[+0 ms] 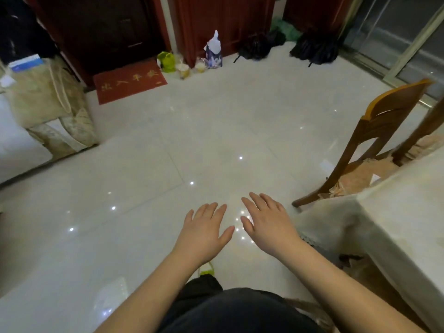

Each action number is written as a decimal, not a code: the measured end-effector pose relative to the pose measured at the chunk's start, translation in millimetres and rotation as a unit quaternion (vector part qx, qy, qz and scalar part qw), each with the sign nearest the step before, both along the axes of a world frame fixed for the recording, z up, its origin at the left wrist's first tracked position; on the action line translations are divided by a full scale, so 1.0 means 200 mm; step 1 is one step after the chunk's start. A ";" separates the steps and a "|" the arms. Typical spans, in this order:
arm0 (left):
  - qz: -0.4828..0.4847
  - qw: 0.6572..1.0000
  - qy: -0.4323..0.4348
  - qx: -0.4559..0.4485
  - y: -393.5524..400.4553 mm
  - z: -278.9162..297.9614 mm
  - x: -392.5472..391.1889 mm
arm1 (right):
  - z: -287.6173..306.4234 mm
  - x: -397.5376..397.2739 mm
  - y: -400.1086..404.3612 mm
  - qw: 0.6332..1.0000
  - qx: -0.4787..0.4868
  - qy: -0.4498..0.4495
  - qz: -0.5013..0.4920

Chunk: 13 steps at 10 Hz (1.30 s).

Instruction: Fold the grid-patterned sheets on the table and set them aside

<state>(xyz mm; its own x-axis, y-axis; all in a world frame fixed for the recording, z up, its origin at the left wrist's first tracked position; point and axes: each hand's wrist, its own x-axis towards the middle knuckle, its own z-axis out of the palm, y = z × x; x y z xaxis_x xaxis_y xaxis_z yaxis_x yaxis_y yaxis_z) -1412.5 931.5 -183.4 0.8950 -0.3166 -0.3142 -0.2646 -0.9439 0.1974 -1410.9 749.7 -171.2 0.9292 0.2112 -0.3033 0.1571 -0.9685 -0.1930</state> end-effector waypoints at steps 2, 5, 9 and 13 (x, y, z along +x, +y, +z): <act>-0.078 0.997 -0.012 0.014 0.13 0.09 0.48 | 0.07 0.36 0.12 0.999 -0.016 0.005 -0.044; -0.154 0.988 -0.022 0.014 -0.16 0.10 1.10 | 0.08 0.80 -0.11 0.990 -0.019 0.010 -0.140; -0.240 0.968 -0.040 0.057 -0.92 0.21 1.81 | 0.11 1.35 -0.83 0.972 0.011 -0.007 -0.237; -0.337 0.939 -0.029 0.067 -1.45 0.19 2.25 | 0.10 1.67 -1.23 0.946 0.023 0.001 -0.322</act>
